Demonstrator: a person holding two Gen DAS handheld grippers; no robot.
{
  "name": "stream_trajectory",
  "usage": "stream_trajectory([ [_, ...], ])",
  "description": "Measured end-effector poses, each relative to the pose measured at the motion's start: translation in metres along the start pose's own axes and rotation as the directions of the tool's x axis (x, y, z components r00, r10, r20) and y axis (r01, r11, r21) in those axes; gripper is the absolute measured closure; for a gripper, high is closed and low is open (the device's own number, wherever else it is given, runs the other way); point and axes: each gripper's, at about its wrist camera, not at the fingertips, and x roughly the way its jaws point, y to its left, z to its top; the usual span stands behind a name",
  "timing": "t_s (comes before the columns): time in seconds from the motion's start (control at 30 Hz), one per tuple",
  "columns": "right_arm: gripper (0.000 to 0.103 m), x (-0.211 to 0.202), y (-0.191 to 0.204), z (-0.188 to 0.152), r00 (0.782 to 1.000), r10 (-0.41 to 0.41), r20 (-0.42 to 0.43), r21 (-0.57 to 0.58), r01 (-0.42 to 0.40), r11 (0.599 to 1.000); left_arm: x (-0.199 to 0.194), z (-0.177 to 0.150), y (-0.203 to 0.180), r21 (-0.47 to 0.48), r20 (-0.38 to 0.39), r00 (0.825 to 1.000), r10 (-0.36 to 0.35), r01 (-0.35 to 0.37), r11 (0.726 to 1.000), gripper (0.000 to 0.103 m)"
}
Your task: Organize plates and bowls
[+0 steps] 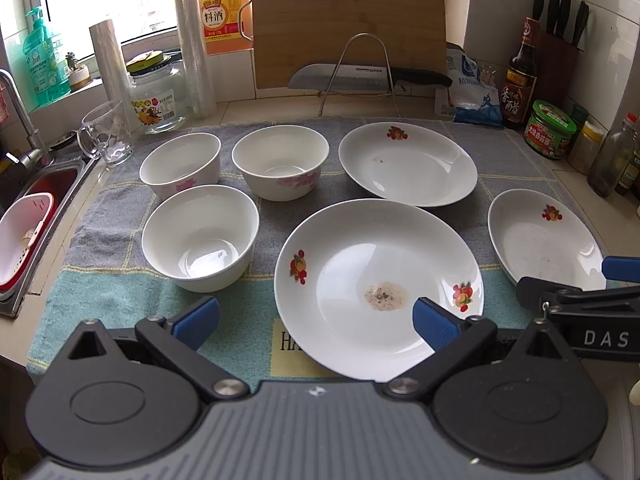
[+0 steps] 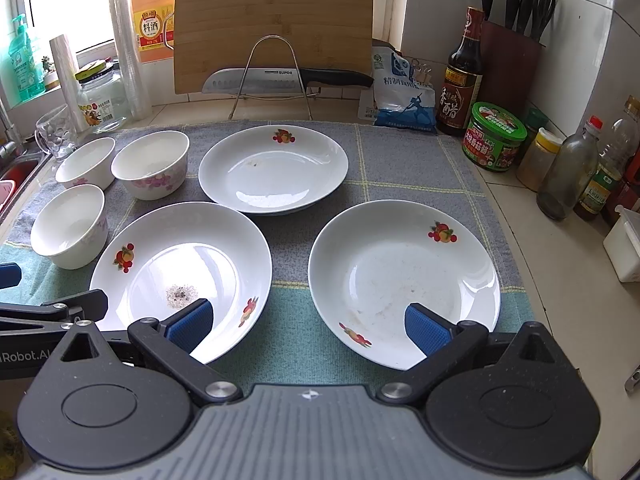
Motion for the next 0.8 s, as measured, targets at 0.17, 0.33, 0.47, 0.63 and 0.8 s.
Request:
stream_trajectory([
  [0.17, 0.0, -0.001, 0.003, -0.001, 1.0, -0.009, 0.001, 0.0, 0.009, 1.0, 0.002, 0.0, 0.003, 0.003, -0.001, 1.0, -0.009, 0.009, 1.0, 0.001],
  [0.33, 0.0, -0.002, 0.005, -0.001, 1.0, -0.022, 0.004, 0.005, 0.022, 1.0, 0.002, 0.001, 0.005, 0.012, 0.005, 1.0, -0.023, 0.023, 1.0, 0.001],
  [0.47, 0.0, -0.003, 0.008, -0.001, 0.999, -0.033, 0.008, 0.008, 0.033, 0.999, 0.004, 0.001, 0.008, 0.021, 0.009, 0.999, -0.033, 0.033, 0.999, 0.001],
  [0.63, 0.0, -0.005, 0.011, 0.0, 0.999, -0.043, 0.017, 0.028, 0.043, 0.999, 0.004, 0.006, 0.013, 0.047, 0.035, 0.997, -0.068, 0.066, 0.997, 0.001],
  [0.8, 0.0, -0.007, 0.017, 0.002, 0.997, -0.065, 0.034, 0.037, 0.063, 0.997, 0.004, 0.014, 0.016, 0.103, 0.064, 0.992, -0.105, 0.098, 0.99, 0.001],
])
